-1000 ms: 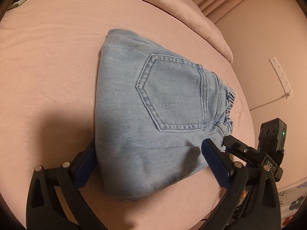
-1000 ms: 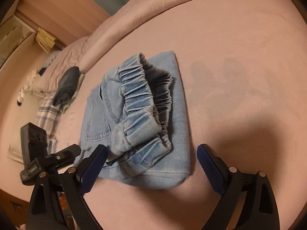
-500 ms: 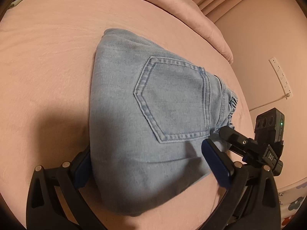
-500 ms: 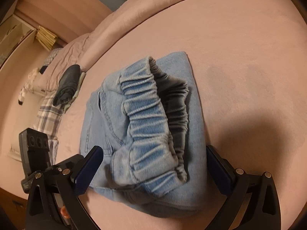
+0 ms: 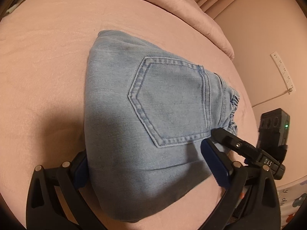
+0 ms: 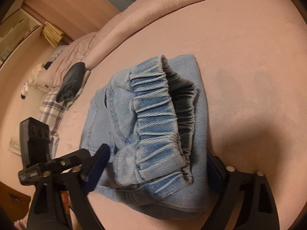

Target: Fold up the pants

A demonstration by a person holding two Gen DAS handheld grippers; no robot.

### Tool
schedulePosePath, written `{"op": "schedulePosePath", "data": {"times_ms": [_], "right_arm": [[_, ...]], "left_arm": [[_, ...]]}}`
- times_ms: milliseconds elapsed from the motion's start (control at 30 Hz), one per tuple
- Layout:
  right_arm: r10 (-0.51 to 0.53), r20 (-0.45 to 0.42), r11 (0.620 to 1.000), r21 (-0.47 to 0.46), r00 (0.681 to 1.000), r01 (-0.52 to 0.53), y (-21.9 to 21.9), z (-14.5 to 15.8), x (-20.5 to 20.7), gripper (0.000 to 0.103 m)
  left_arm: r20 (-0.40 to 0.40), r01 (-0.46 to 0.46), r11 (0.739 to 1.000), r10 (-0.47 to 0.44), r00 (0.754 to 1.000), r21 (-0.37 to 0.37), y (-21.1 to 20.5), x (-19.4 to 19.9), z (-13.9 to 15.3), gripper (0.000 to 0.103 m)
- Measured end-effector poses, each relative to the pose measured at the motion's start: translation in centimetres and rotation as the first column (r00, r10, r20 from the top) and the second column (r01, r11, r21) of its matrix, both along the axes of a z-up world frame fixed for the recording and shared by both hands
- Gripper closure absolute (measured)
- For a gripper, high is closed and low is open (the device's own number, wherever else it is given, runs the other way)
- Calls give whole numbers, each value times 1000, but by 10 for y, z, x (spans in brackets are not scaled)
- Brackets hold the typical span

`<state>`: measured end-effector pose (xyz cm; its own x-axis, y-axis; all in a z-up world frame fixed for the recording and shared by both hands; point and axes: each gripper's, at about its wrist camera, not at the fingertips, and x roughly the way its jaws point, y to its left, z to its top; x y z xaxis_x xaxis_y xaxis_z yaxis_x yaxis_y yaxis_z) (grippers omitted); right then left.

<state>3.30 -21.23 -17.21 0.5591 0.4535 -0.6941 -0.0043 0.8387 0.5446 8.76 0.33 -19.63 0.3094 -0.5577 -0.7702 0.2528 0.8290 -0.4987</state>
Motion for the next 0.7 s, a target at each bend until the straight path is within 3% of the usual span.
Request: {"op": "schedulePosePath", "data": {"times_ms": [200,467,700], "right_arm": [[-28,27,997,-70,999,30,6,3,-7,27],[-40,92,991,-125,995,52,15,17,-16,38],[-7,162,984,-177,987,36,31,33,-22,43]], "left_arm": [[33,-5,997,3,999,79,-9,-4,2,16],[68,-37,998,33,997,56,1,-9,8,40],[125,-18,1000,18,992,1,2,-17,19,52]]}}
